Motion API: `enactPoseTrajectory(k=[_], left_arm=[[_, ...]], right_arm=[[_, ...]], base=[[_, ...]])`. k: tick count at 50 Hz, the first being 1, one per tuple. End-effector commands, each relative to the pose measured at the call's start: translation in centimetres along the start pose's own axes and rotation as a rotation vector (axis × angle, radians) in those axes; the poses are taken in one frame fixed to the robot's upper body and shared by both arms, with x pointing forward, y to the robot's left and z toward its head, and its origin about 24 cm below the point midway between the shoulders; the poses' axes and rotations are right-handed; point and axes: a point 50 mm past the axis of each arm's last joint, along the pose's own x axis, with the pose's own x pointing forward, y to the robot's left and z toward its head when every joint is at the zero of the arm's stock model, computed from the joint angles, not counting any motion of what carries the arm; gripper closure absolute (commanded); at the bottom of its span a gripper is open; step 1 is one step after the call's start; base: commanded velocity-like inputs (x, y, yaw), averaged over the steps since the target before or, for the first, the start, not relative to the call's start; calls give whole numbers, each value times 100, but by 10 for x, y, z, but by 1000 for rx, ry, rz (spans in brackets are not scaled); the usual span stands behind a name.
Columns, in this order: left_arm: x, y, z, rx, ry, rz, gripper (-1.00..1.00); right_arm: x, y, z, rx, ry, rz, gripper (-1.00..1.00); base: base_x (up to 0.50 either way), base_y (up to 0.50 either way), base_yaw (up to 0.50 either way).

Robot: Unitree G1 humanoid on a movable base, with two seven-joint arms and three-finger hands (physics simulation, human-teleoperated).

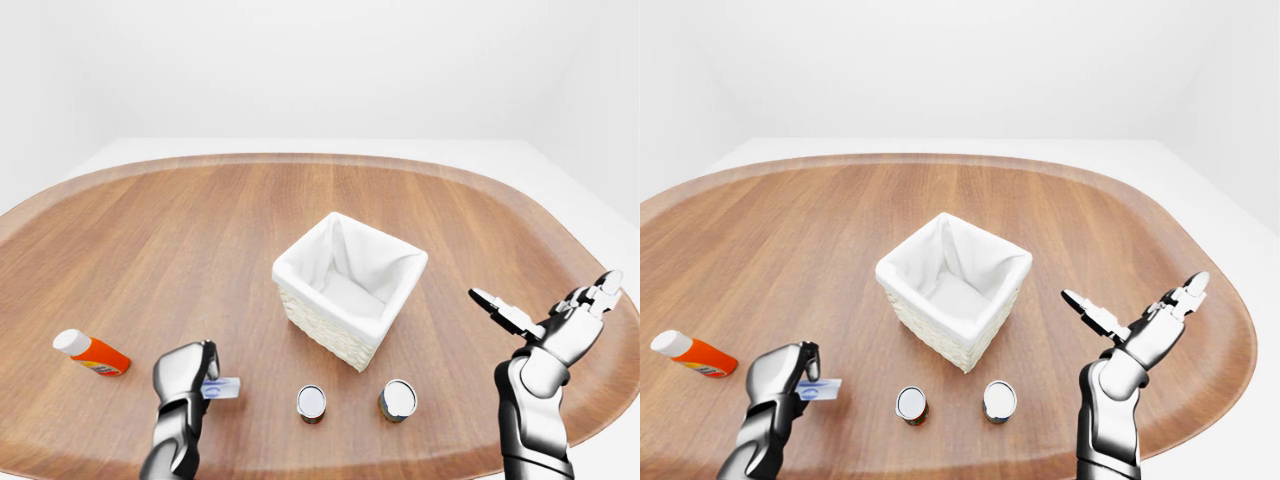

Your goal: Pick up the alphabet soup and the cream cheese box, and put them in the basket.

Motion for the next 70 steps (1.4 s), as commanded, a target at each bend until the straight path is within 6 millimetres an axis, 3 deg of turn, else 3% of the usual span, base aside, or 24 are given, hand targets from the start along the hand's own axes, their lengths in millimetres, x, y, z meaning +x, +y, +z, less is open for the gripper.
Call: enactPoseTrajectory(k=[1,28,37,48,55,70], left_arm=[[1,23,7,6,-27,91,100],[0,100,45,-143,-128,318,100],[-9,141,68,-79,-215,380,100],[-15,166,86,-70,-263,436,100],[-20,191,104,16,-295,459,100],[-23,238,121,161,-239,475,100]], right_arm=[[0,0,0,2,-1,-1,-100],[0,0,-2,-6,8,1,-100],[0,0,0,-2,0,2,-100],[-1,0,0,-2,-1,1,-100],[0,0,0,0,-2,1,-100],[1,1,-3,-4,11,3,-100]], base=[[0,0,0],[0,0,0],[0,0,0],[0,0,0],[0,0,0],[0,0,0]])
